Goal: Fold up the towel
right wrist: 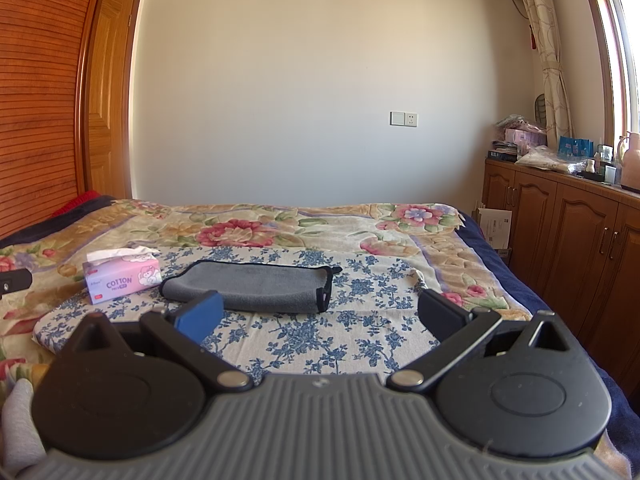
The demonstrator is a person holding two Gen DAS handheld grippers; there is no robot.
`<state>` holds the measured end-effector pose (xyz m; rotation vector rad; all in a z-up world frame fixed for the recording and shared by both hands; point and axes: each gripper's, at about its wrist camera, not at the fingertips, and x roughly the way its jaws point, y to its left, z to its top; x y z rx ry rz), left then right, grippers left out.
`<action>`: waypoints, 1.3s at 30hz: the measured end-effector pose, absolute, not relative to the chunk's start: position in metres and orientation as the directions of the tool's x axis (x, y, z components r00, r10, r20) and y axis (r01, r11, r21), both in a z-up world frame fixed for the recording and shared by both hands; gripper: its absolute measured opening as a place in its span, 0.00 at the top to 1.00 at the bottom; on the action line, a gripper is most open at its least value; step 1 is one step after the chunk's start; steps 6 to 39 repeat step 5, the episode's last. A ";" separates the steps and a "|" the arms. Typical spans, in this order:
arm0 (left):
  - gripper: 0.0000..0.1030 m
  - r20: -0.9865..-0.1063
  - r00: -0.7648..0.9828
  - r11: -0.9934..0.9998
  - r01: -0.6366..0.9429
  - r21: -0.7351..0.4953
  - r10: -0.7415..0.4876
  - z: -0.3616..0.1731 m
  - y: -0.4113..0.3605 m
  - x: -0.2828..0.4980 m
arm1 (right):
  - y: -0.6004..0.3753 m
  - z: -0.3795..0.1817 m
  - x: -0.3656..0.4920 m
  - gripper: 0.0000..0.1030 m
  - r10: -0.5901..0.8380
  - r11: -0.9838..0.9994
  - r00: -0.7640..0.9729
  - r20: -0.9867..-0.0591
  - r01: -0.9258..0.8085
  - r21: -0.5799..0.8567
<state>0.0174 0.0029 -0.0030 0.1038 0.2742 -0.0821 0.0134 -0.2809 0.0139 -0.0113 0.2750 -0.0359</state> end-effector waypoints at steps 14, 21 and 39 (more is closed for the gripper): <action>0.00 -0.274 0.959 0.991 0.094 0.091 -0.066 -0.003 0.003 0.017 | -0.281 0.014 0.013 0.00 -0.037 0.999 0.962 -0.271 0.034 -0.016; 0.00 -0.274 0.959 0.991 0.094 0.091 -0.066 -0.003 0.003 0.017 | -0.281 0.014 0.013 0.00 -0.037 0.999 0.962 -0.271 0.034 -0.016; 0.00 -0.274 0.959 0.991 0.094 0.091 -0.066 -0.003 0.003 0.017 | -0.281 0.014 0.013 0.00 -0.037 0.999 0.962 -0.271 0.034 -0.016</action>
